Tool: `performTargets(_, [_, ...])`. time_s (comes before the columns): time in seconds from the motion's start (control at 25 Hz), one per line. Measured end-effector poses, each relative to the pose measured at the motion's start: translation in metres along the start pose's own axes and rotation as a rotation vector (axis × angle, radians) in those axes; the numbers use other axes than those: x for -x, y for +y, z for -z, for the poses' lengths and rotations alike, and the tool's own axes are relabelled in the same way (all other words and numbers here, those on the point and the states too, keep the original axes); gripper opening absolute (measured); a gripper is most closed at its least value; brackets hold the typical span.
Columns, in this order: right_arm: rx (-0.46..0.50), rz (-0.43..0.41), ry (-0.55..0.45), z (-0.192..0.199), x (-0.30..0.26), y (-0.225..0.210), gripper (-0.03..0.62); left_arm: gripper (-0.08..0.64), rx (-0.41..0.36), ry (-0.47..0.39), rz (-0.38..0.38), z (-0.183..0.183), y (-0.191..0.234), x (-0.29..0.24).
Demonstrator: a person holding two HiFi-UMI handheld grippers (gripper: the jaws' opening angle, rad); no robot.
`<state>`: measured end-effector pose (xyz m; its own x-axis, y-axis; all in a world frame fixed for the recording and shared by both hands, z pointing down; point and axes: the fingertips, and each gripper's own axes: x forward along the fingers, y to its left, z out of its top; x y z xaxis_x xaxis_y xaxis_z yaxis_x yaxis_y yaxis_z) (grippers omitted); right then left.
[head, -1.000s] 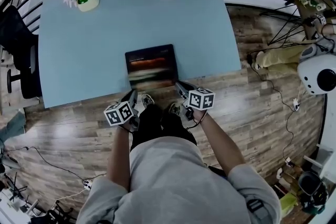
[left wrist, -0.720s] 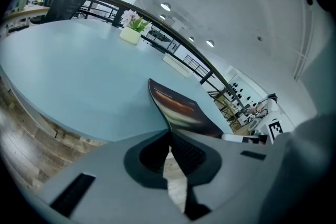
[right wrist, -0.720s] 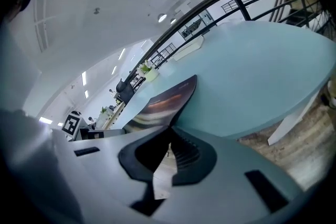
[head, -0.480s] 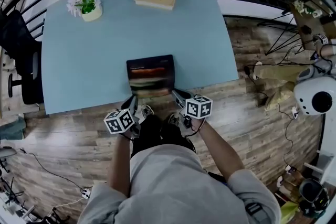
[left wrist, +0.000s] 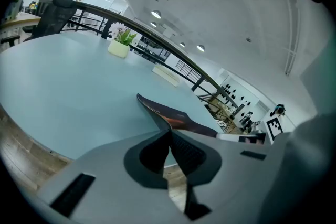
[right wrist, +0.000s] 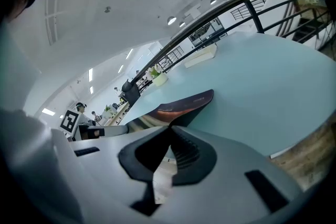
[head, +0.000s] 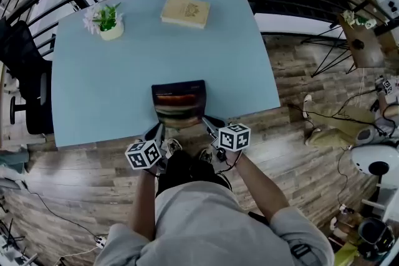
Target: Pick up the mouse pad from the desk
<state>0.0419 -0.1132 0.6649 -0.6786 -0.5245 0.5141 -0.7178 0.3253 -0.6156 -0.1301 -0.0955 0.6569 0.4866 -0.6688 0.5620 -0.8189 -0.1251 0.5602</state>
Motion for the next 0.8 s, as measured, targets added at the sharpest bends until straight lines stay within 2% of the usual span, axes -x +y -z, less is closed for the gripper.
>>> performTargets(0.4, [0.077, -0.005, -0.029, -0.031, -0.009, 0.024, 0.018, 0.025, -0.025, -0.047, 0.059, -0.037, -0.007, 0.002])
performTargets(0.8, [0.103, 0.013, -0.097, -0.072, -0.020, 0.042, 0.018, 0.025, -0.042, -0.073, 0.142, -0.082, -0.011, -0.001])
